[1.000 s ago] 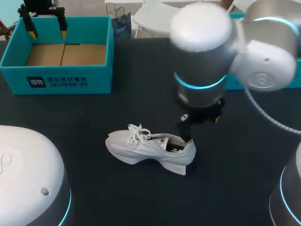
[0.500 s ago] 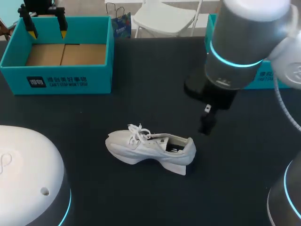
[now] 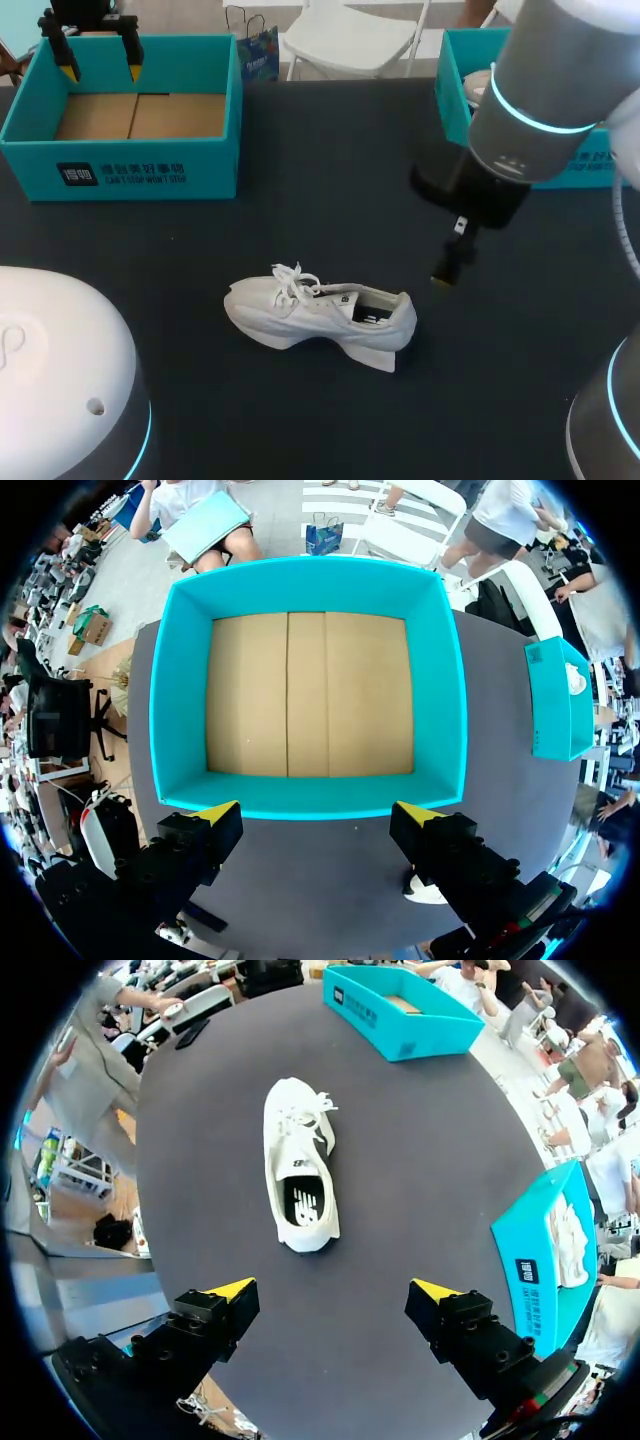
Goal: Take the shoe out of the shoebox, open the shoe tongue, remove and reinsert the insole, then place the shoe into the shoebox
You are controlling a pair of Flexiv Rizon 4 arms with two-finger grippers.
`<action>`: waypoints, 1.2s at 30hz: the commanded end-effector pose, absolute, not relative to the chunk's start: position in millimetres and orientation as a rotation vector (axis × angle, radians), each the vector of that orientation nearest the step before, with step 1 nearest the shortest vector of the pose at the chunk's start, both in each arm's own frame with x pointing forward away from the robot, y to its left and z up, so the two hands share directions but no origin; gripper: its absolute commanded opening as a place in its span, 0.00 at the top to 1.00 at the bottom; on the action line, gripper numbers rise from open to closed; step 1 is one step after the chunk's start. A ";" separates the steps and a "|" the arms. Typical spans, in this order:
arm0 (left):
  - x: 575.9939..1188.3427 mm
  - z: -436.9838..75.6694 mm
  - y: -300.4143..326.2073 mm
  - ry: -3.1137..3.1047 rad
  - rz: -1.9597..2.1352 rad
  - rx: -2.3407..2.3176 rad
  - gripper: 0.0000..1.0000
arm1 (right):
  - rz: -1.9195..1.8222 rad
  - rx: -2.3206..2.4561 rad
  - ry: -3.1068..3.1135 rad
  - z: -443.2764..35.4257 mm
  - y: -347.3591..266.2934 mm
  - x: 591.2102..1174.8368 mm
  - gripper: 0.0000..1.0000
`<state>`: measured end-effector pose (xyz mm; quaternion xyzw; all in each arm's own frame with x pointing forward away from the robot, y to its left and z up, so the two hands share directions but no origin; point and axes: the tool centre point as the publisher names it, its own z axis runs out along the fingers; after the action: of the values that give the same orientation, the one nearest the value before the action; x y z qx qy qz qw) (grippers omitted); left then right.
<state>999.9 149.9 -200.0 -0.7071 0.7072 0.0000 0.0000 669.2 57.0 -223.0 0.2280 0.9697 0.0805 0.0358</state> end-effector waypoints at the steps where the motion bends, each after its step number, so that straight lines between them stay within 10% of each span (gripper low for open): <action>1: 1000.0 -200.0 149.9 2.222 0.000 -2.221 0.00 | 0.248 0.699 2.979 -225.0 57.8 669.4 0.00; 36: 1000.0 -200.0 149.9 2.222 0.000 -2.221 0.00 | 0.633 0.136 3.064 -248.8 53.8 685.6 0.00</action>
<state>999.9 149.9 -200.0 -0.7070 0.7072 0.0000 0.0000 685.4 65.7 -240.0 0.0485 0.9860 0.1593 0.0023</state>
